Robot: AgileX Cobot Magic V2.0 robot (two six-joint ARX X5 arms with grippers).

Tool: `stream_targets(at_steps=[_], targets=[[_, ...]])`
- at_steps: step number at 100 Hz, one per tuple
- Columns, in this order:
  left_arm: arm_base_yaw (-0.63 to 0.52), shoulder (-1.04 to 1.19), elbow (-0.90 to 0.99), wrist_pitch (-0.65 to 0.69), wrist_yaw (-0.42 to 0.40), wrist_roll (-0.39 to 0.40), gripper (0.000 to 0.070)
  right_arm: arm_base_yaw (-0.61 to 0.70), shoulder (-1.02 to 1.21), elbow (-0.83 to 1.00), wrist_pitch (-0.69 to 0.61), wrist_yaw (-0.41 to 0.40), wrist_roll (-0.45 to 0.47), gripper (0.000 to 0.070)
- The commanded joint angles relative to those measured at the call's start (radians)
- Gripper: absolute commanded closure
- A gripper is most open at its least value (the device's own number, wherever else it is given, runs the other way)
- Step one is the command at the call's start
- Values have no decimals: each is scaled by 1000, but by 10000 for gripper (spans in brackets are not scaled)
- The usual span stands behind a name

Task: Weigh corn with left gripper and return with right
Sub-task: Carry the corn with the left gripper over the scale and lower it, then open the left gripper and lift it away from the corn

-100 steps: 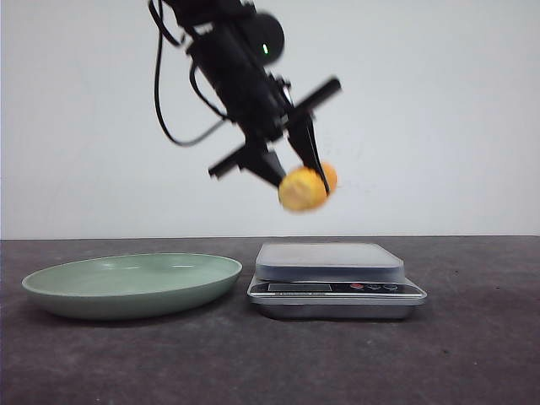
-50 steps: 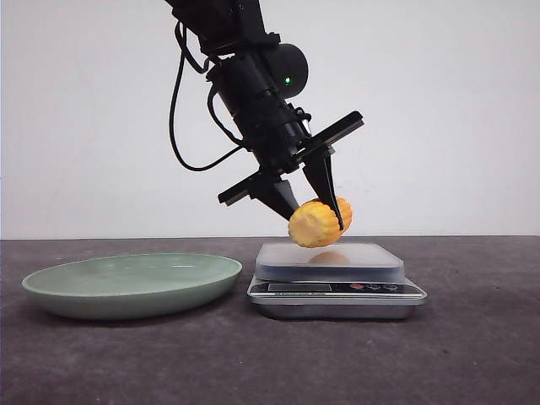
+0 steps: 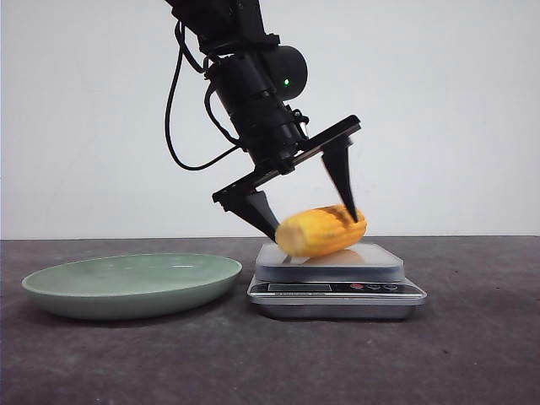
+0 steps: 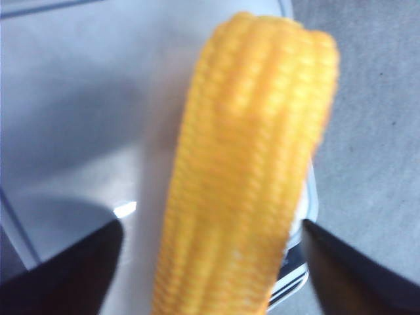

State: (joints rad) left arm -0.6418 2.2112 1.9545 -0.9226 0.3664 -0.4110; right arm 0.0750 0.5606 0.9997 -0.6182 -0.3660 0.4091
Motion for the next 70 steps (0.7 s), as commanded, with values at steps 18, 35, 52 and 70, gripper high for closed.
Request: stream_targets(at_steps=[18, 35, 52, 70], targets=[[22, 24, 108, -29, -5, -1, 0, 1, 6, 15, -15, 1, 9, 3], [27, 23, 275, -113, -2, 16, 0, 1, 6, 15, -19, 1, 8, 2], [27, 20, 514, -266, -5, 100, 16, 1, 6, 15, -18, 34, -1, 3], [34, -5, 817, -460, -8, 167, 482, 1, 6, 15, -18, 72, -10, 4]])
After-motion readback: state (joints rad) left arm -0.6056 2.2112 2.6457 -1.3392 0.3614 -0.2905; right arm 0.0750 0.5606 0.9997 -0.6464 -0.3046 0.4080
